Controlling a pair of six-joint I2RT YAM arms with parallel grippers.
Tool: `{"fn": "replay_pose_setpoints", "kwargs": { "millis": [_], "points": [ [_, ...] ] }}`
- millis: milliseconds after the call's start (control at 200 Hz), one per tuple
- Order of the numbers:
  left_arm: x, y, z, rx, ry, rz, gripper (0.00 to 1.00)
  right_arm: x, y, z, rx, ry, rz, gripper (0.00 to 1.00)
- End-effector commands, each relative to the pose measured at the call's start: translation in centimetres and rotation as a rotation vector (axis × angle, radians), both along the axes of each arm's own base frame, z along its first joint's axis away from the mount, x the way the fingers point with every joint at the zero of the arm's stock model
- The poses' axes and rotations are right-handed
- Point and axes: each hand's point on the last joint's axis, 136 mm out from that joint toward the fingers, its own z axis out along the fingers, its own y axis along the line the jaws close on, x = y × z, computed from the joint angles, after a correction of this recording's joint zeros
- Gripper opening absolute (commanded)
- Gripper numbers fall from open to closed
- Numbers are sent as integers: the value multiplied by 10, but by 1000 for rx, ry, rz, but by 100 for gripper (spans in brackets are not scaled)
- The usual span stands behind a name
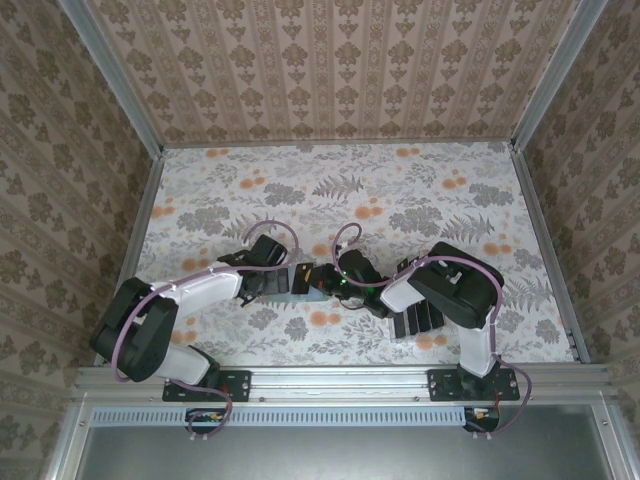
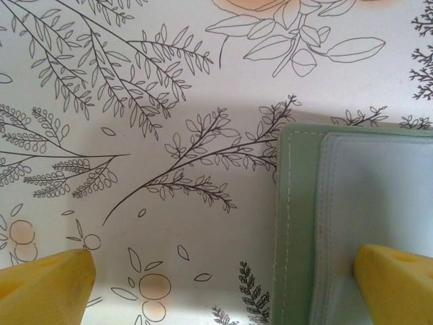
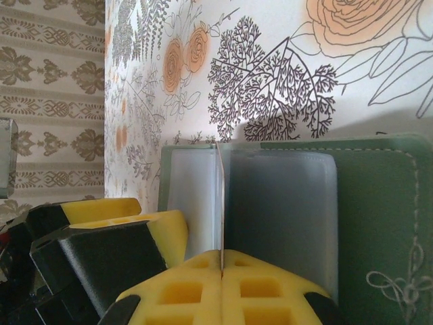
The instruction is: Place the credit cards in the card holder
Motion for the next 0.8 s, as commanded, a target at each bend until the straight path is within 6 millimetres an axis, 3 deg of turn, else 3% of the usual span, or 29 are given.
{"fn": "replay_pose_setpoints", "kwargs": {
  "millis": [0, 795],
  "points": [
    [-16, 17, -11, 65, 52, 19, 100, -10, -1, -16, -9, 43, 11, 0],
    [-15, 18, -10, 69, 50, 19, 100, -23, 0, -25, 2, 97, 38, 0]
  ]
}}
